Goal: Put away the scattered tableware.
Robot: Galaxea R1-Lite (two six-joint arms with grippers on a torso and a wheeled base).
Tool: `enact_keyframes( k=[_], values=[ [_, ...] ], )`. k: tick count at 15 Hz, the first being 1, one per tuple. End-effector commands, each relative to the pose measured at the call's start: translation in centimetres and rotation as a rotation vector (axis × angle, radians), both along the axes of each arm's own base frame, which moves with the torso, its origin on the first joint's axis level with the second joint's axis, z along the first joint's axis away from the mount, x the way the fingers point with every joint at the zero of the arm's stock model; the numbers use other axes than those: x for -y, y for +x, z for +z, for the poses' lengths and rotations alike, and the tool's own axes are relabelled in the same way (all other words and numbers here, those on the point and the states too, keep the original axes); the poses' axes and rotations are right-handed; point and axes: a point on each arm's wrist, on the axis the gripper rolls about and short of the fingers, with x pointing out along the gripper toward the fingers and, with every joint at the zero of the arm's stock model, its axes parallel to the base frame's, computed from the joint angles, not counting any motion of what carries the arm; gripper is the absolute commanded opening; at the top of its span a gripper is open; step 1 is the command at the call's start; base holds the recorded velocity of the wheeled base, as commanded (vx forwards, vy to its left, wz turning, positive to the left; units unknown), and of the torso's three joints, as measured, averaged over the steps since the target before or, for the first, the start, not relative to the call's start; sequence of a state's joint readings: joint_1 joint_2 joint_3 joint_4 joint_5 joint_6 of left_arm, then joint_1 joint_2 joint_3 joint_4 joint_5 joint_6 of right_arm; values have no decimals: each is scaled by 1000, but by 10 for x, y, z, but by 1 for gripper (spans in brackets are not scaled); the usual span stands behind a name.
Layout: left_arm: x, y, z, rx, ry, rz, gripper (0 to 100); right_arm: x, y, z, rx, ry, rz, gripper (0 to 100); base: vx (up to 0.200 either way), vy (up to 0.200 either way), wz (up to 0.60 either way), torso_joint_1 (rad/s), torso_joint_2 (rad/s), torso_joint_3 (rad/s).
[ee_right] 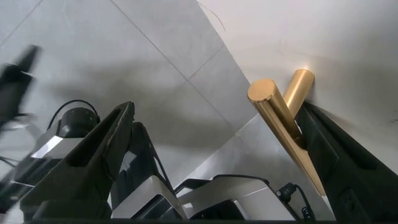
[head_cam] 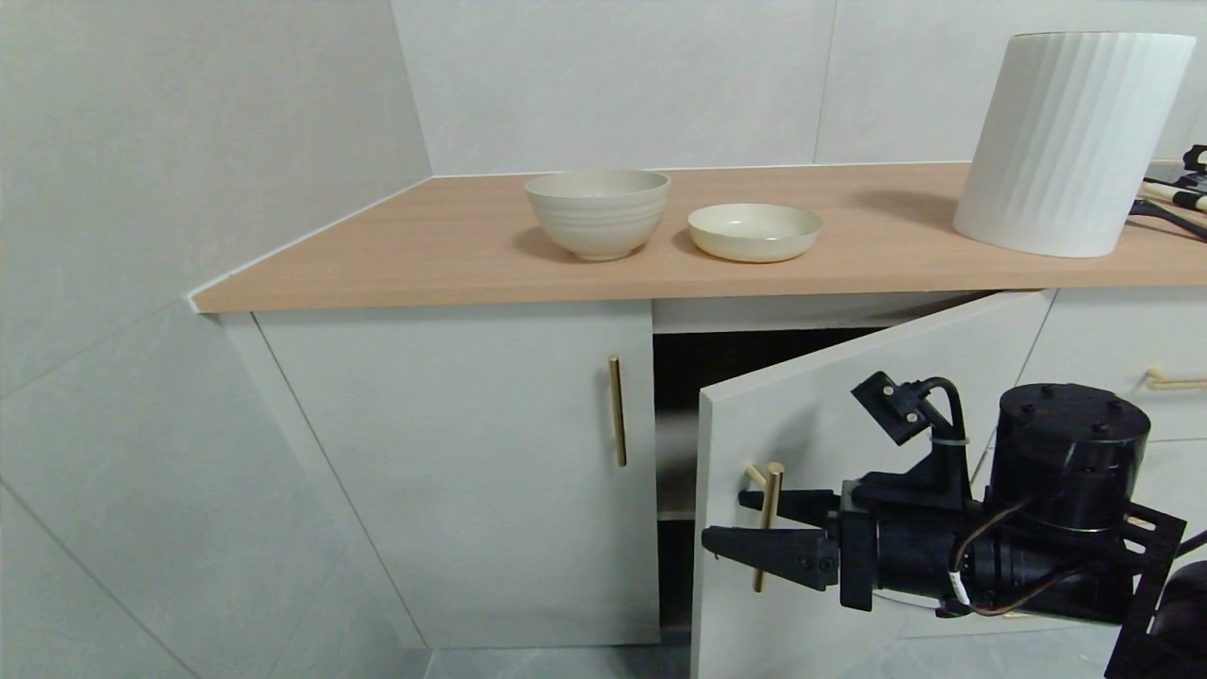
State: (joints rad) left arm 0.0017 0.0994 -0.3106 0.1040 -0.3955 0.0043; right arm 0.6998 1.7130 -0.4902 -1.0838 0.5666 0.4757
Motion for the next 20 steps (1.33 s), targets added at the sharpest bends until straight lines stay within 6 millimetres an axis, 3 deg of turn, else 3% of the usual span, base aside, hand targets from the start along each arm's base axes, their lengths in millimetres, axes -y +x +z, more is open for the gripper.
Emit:
enact_keyframes(
  k=[1,3,5,7,10,13,16,20],
  values=[
    [5,27,57,-152,6,-241,100,-2,-1,0,0,0,8,100,0,0,0,0,0,0],
    [7,63,78,-269,-14,-413,100,-3,0,-1,-4,-3,10,100,0,0,0,0,0,0],
    [12,105,80,-422,-67,-607,100,-4,1,-3,-6,-5,10,100,0,0,0,0,0,0],
    [28,161,65,-560,-86,-774,100,-7,5,-7,7,6,10,100,0,0,0,0,0,0],
    [55,223,31,-645,-75,-855,100,-12,8,-11,41,34,11,100,0,0,0,0,0,0],
    [72,248,-16,-732,-79,-892,100,-12,7,-11,39,35,13,100,0,0,0,0,0,0],
    [83,271,-49,-789,-71,-857,100,-11,7,-12,38,32,13,100,0,0,0,0,0,0],
    [90,270,-47,-804,-94,-865,100,-11,7,-11,38,32,13,100,0,0,0,0,0,0]
  ],
)
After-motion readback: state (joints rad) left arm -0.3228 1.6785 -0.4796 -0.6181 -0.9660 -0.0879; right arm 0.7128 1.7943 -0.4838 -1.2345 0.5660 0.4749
